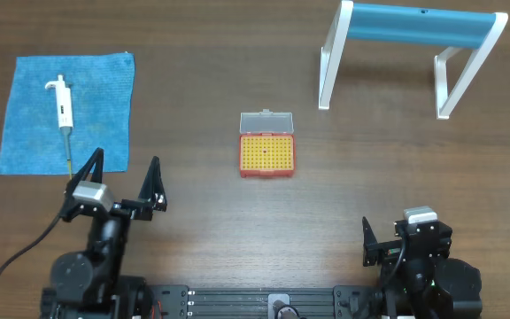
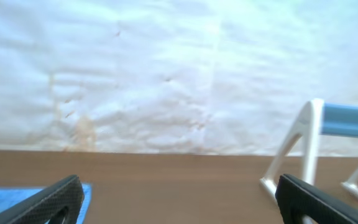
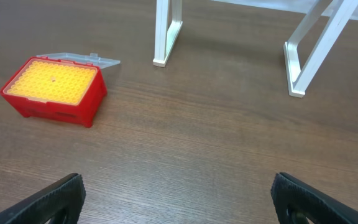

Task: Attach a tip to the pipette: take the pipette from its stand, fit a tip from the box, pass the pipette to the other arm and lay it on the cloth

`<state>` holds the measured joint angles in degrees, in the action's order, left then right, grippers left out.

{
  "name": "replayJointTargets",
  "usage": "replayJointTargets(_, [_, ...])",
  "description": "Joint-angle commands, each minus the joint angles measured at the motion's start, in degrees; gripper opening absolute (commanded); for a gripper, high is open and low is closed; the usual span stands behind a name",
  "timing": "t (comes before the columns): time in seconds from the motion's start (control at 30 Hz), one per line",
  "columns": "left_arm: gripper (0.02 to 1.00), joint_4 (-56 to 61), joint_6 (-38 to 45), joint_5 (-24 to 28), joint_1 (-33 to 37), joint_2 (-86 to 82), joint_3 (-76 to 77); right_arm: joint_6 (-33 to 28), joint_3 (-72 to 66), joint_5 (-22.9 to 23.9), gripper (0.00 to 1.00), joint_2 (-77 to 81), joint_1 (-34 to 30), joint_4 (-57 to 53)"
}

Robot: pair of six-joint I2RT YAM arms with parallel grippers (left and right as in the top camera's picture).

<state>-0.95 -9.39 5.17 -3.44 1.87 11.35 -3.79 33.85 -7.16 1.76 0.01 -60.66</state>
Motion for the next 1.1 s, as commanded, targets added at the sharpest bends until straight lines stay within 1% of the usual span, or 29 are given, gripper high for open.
replayJointTargets(0.03, [0.998,0.92,1.95,-8.85,-0.09,-1.18,-4.9,-0.37,-0.04,0.31,0.974,0.11,-0.09,0.15])
replayJointTargets(0.1, [0.998,1.11,1.97,-7.1,1.22,-1.66,-6.43,-0.37,-0.04,0.33,0.974,0.11,-0.09,0.15])
replayJointTargets(0.17, [0.998,1.49,1.97,-4.17,2.6,-1.68,-8.22,-0.37,-0.04,0.33,0.974,0.11,-0.09,0.15])
replayJointTargets(0.2, [0.998,1.77,1.97,-3.74,2.82,-1.68,-9.05,-0.37,-0.04,0.33,0.974,0.11,-0.09,0.15])
replayJointTargets(0.27, [1.0,1.9,1.99,-3.85,2.73,-1.68,-10.93,-0.37,-0.04,0.33,0.972,0.11,-0.09,0.15])
replayJointTargets(0.37, [0.998,-4.09,1.99,-4.09,2.69,-1.68,-11.04,-0.37,-0.04,0.33,0.974,0.11,-0.09,0.15])
replayJointTargets(1.1, [1.0,-3.63,1.99,-4.07,2.69,-1.68,-11.04,-0.37,-0.04,0.33,0.974,0.11,-0.09,0.15])
